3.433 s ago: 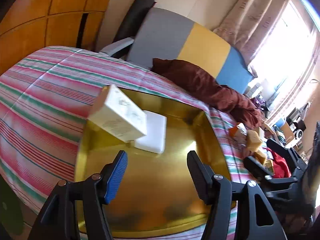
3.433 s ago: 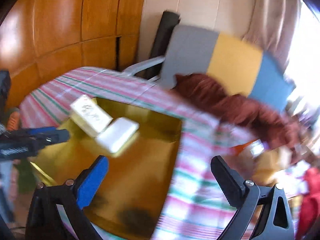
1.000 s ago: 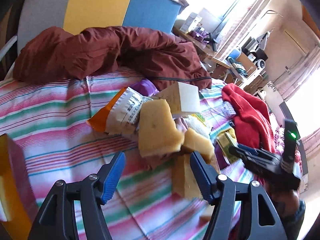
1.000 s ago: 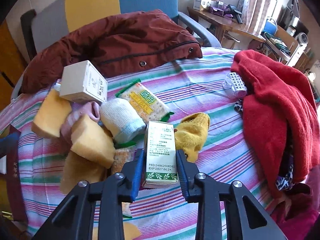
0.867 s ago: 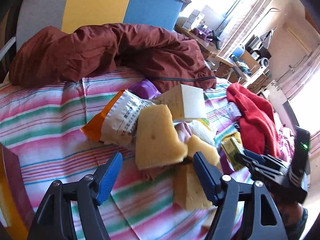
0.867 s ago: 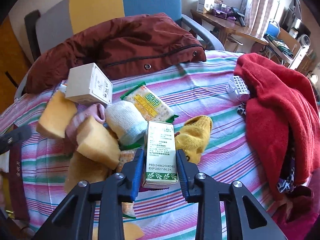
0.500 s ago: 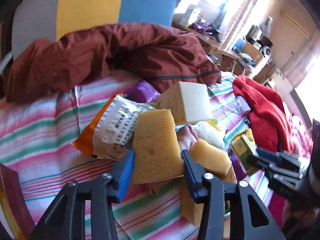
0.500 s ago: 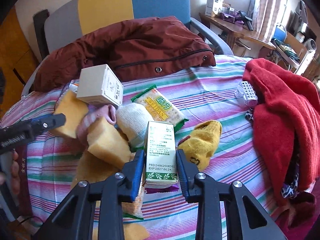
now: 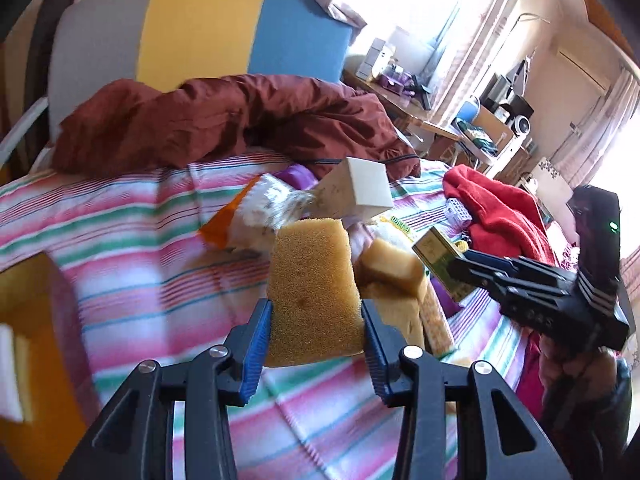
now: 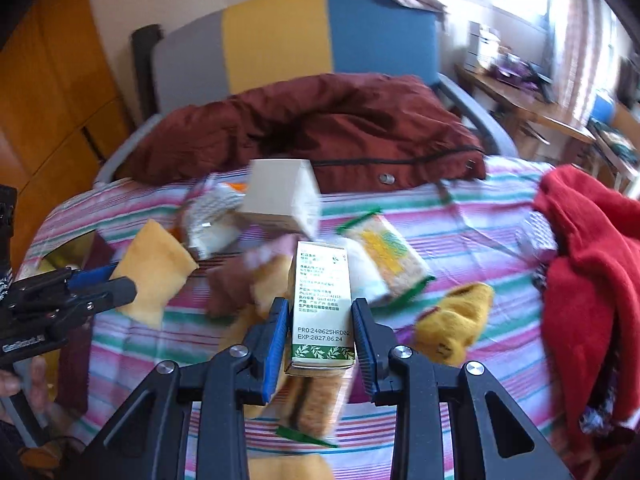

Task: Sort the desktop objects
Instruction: 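Carry the yellow sponge and green box into the tray with both tools, release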

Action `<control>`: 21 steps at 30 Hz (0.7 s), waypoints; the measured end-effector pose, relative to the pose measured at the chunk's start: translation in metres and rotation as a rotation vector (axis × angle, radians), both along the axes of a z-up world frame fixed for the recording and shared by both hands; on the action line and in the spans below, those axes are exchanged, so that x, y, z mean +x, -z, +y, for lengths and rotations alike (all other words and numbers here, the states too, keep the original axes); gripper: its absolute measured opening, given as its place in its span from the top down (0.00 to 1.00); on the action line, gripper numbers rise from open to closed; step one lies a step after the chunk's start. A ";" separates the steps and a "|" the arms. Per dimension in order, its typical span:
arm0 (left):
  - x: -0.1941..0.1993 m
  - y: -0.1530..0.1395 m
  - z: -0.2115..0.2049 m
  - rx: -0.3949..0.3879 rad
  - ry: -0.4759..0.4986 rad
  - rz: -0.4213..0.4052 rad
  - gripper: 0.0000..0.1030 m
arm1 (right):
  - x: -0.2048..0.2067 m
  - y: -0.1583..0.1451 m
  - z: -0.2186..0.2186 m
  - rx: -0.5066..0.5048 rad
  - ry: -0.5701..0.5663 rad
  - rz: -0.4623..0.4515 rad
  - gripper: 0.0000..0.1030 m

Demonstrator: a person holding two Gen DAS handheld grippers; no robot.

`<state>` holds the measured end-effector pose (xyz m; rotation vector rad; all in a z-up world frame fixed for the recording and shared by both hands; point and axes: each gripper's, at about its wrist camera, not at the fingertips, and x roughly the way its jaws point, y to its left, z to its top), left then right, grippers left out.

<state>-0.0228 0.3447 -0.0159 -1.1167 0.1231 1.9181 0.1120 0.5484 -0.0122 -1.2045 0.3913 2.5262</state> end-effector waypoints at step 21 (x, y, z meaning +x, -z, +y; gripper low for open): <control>-0.004 -0.016 -0.259 0.015 -0.404 0.045 0.57 | -0.078 -0.032 -0.229 -0.126 -0.508 0.025 0.69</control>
